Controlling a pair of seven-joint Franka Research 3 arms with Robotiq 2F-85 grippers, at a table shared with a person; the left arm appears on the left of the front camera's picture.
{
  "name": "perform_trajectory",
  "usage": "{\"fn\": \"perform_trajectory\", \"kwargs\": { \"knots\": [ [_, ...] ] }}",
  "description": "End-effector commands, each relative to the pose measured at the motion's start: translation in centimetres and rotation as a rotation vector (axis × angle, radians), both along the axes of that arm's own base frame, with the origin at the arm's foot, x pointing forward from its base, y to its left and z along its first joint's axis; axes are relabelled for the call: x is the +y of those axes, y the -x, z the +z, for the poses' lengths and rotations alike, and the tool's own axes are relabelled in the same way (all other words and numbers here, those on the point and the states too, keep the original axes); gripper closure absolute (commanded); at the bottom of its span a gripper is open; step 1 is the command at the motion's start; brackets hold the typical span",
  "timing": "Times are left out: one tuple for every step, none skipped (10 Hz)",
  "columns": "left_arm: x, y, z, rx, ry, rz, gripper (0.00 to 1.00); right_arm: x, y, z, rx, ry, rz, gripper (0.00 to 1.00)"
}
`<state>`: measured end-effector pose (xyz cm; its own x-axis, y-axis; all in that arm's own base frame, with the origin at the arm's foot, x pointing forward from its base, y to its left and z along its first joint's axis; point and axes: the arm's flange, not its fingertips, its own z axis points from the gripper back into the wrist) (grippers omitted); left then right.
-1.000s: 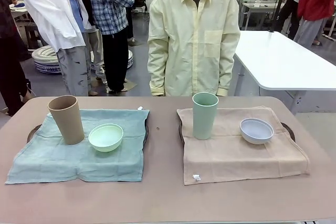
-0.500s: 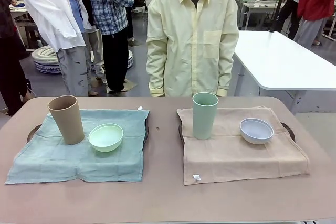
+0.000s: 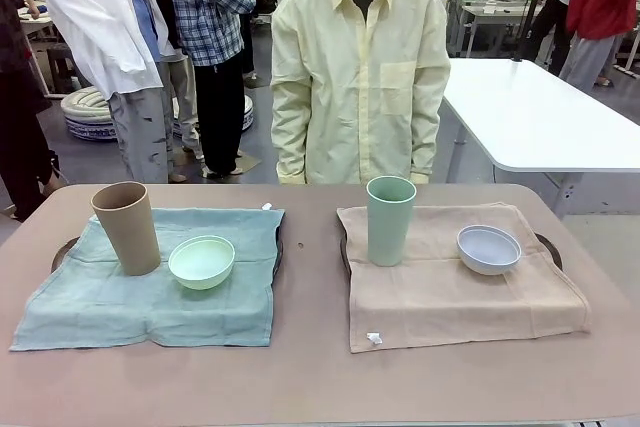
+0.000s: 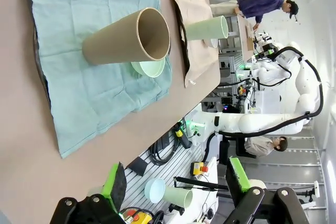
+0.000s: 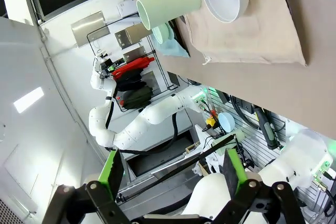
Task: Set up a tray with a mat and arrange the tableware.
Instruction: Place the Picnic Bowl and Reusable plastic cup back onto the Handle tray in front of the human's position.
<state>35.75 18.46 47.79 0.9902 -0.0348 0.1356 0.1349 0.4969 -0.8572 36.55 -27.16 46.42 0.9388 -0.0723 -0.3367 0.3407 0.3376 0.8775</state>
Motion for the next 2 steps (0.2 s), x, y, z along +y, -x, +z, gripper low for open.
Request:
{"fn": "perform_trajectory", "kwargs": {
  "knots": [
    [-0.17,0.33,0.15,-0.007,0.01,0.004,0.0,0.15,0.2,0.15,-0.003,0.0,0.001,0.0],
    [-0.17,0.33,0.15,-0.007,0.01,0.004,0.0,0.15,0.2,0.15,-0.003,0.0,0.001,0.0]
  ]
}}
